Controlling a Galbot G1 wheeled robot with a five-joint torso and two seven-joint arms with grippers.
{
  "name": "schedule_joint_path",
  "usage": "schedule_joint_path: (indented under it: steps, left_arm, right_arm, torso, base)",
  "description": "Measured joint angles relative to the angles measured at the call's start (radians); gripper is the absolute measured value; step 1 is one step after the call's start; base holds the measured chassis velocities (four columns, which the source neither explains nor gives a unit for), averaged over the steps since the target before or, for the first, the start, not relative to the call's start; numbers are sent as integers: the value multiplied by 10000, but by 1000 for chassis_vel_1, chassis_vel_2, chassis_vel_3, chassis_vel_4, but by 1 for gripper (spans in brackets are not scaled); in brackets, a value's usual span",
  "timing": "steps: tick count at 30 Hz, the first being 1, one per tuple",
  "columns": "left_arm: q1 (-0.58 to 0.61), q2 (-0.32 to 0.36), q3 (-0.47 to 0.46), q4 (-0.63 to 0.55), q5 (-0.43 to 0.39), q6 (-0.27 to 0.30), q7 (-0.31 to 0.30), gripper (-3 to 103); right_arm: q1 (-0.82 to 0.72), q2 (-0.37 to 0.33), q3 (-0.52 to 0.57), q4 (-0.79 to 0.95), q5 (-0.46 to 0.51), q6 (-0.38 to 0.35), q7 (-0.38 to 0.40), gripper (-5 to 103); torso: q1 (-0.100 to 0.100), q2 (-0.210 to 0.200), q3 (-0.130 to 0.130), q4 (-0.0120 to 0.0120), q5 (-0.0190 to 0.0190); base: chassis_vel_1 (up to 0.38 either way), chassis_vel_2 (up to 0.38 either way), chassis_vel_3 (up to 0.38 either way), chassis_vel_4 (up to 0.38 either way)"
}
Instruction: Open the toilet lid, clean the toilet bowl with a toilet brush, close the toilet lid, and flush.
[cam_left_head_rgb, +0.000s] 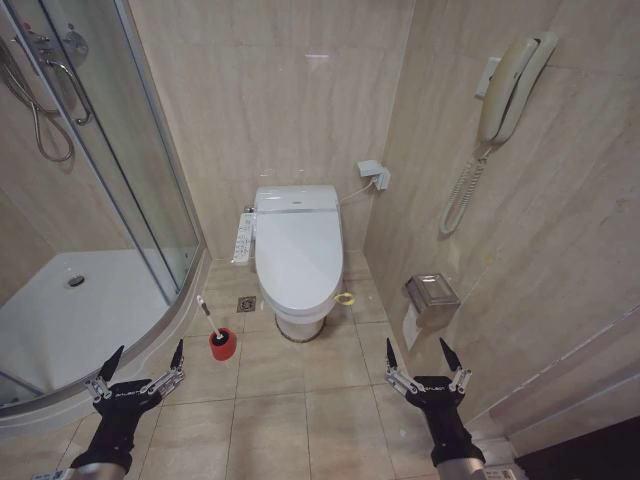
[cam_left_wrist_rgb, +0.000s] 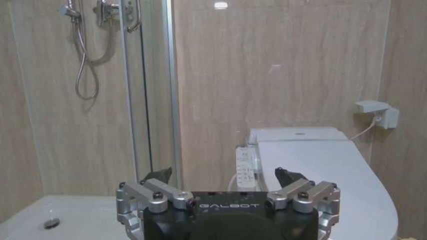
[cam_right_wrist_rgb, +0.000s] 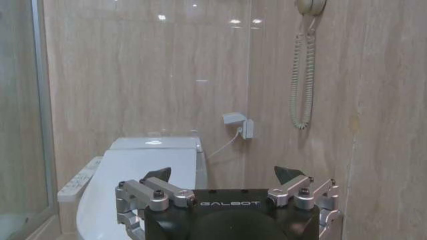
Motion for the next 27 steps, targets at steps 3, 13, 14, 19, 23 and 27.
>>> schedule_joint_path:
  steps: [3,13,14,19,23,27]
  left_arm:
    - [0,0,0,0,0,0,0,100]
    - [0,0,0,0,0,0,0,100]
    - [0,0,0,0,0,0,0,100]
    - [0,0,0,0,0,0,0,100]
    - [0,0,0,0,0,0,0,100]
    - [0,0,0,0,0,0,0,100]
  right_arm:
    - [0,0,0,0,0,0,0,100]
    - [0,0,0,0,0,0,0,100]
    - [0,0,-1,0,0,0,0,100]
    - [0,0,0,0,0,0,0,100]
    - [0,0,0,0,0,0,0,100]
    - [0,0,0,1,0,0,0,100]
  torso:
    - [0,0,0,0,0]
    - [0,0,0,0,0]
    - [1,1,0,0,0]
    - [1,1,0,0,0]
    - [1,1,0,0,0]
    - [1,1,0,0,0]
  base:
    - [0,0,0,0]
    - [0,0,0,0]
    - [0,0,0,0]
    - [0,0,0,0]
    - [0,0,0,0]
    - [0,0,0,0]
